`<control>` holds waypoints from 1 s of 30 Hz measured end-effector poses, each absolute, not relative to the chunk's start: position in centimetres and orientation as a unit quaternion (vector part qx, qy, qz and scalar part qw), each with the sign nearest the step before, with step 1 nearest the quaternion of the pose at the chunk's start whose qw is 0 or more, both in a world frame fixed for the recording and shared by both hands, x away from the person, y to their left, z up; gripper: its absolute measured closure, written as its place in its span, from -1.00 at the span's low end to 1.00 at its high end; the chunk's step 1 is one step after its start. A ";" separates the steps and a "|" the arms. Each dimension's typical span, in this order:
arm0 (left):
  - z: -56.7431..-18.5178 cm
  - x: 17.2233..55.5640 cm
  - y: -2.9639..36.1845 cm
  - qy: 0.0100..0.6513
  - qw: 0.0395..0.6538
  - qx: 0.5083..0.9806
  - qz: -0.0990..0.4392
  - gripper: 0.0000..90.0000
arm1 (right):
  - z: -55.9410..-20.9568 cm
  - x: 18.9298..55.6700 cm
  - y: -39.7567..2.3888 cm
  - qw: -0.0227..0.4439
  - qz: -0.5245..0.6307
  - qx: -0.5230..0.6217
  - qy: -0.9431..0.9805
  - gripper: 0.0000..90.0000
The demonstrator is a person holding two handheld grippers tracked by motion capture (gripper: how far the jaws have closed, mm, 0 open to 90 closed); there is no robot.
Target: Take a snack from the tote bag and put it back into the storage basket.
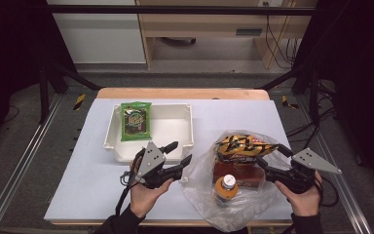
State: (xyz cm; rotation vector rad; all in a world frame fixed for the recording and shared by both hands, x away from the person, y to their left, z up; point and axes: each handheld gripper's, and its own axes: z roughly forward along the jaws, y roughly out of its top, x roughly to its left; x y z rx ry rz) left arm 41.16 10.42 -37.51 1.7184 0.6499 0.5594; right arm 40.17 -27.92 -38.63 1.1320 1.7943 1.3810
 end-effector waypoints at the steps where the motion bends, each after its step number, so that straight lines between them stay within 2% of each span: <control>1: -37.6 41.1 10.4 0.277 0.572 0.734 0.240 -0.10 | -38.7 40.5 -27.8 0.295 0.520 0.426 0.678 -0.63; 4: -37.7 41.2 10.4 0.278 0.570 0.735 0.238 -0.10 | -39.1 41.4 -27.2 0.288 0.514 0.419 0.690 -0.63; 9: -37.9 41.8 10.8 0.289 0.566 0.735 0.238 -0.12 | -39.5 42.5 -26.6 0.280 0.510 0.411 0.702 -0.49; 17: -37.7 42.5 11.4 0.299 0.568 0.729 0.238 -0.12 | -39.6 43.1 -26.7 0.302 0.503 0.401 0.704 0.03; 19: -37.9 42.7 11.5 0.302 0.564 0.731 0.237 -0.12 | -39.6 43.4 -26.8 0.300 0.505 0.404 0.701 0.02; 22: -38.1 43.0 11.6 0.307 0.560 0.732 0.237 -0.12 | -39.5 43.9 -26.8 0.291 0.522 0.401 0.694 -0.23; 26: -38.3 43.2 11.8 0.309 0.562 0.731 0.232 -0.12 | -39.4 44.6 -26.2 0.297 0.517 0.395 0.698 -0.27; 30: -38.3 43.5 12.3 0.313 0.561 0.731 0.232 -0.13 | -39.6 44.7 -25.9 0.313 0.509 0.395 0.698 0.19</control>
